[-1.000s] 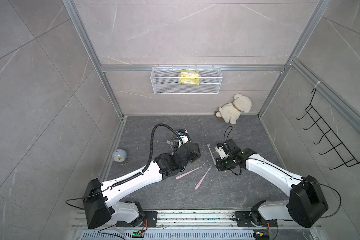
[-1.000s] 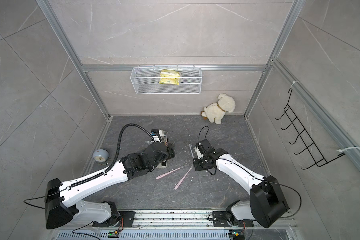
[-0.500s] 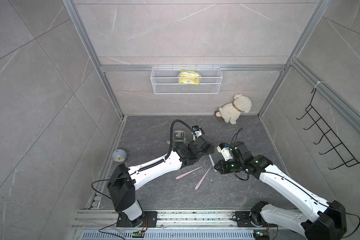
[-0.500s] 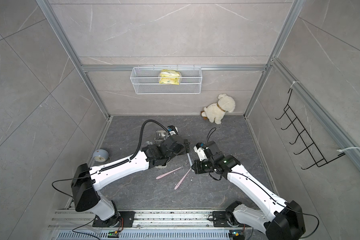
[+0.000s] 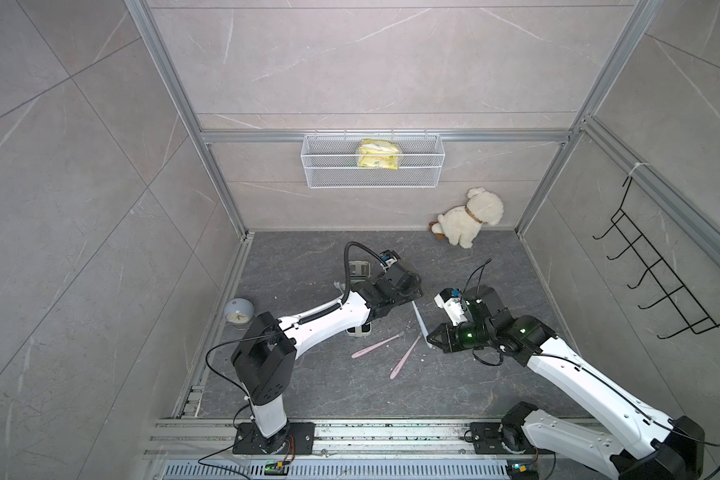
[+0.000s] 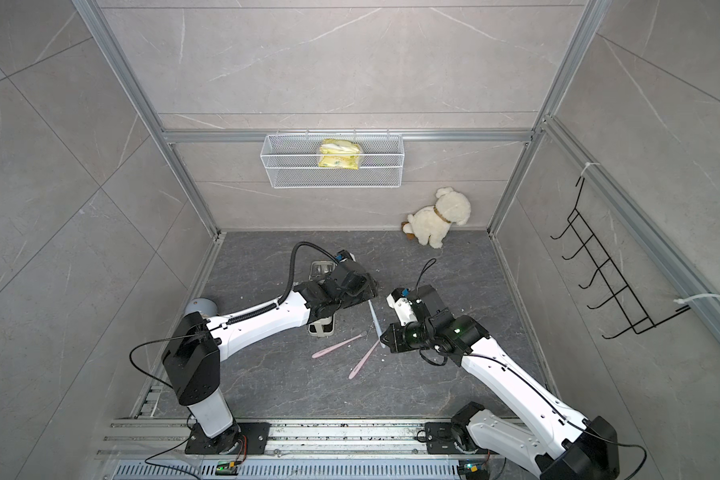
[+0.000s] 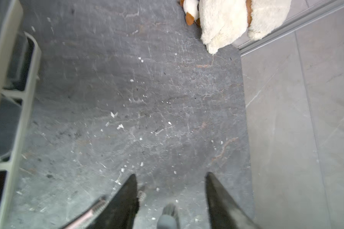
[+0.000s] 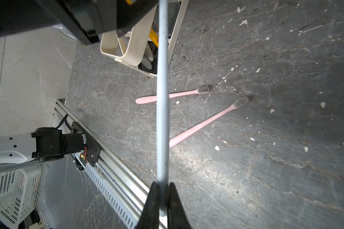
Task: Place the toothbrush into the toothbrush holder
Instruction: Pick up the toothbrush from the center of the board.
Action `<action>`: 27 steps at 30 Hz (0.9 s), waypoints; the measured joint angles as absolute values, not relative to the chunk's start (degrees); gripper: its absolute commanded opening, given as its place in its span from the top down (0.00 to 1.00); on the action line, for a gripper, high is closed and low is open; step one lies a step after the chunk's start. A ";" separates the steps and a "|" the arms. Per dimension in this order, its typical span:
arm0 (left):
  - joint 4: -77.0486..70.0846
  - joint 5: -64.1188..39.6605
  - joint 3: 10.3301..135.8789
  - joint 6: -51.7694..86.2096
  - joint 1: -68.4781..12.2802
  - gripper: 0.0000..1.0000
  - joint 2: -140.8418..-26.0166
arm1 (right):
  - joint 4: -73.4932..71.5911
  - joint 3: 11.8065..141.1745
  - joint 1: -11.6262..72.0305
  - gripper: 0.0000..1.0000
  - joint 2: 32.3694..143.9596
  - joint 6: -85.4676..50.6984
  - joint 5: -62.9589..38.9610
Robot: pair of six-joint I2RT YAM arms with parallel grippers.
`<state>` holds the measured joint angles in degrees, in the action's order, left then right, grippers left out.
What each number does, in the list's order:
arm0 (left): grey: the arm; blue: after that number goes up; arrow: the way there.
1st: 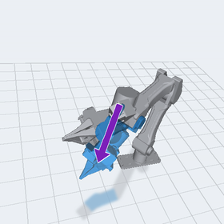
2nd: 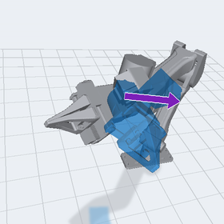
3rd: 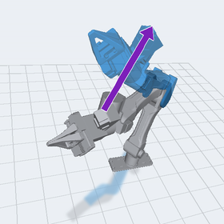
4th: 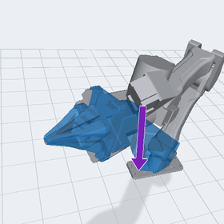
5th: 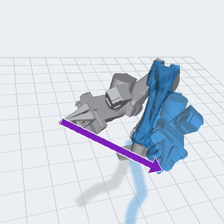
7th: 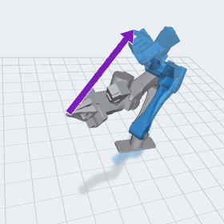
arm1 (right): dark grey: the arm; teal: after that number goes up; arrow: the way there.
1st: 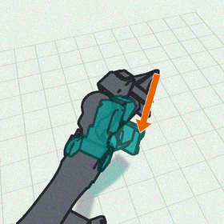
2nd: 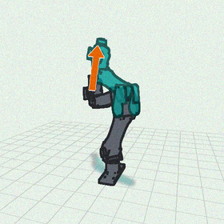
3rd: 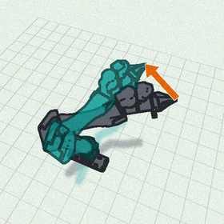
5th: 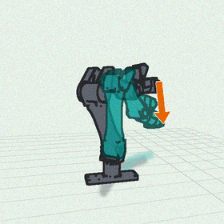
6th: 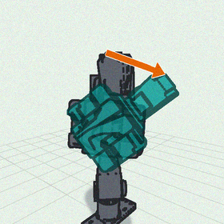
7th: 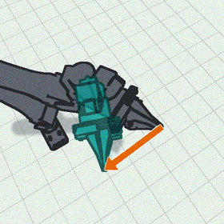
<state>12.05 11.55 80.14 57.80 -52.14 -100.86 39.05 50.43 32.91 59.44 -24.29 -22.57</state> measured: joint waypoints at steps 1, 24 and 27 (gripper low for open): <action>11.77 11.35 80.14 57.89 -52.07 0.86 -100.86 | 39.07 50.43 32.93 0.90 59.44 -24.29 -22.57; 23.99 34.41 80.82 37.82 -58.48 1.00 -86.83 | 33.08 44.36 33.28 0.22 58.96 -26.06 -23.92; 16.34 43.62 73.71 28.97 -61.08 1.00 -77.60 | 31.42 42.54 33.32 0.22 60.03 -26.41 -24.73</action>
<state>16.34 43.62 73.71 28.97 -61.08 -77.60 31.42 42.54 33.32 60.03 -26.41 -24.73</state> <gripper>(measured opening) 0.083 0.783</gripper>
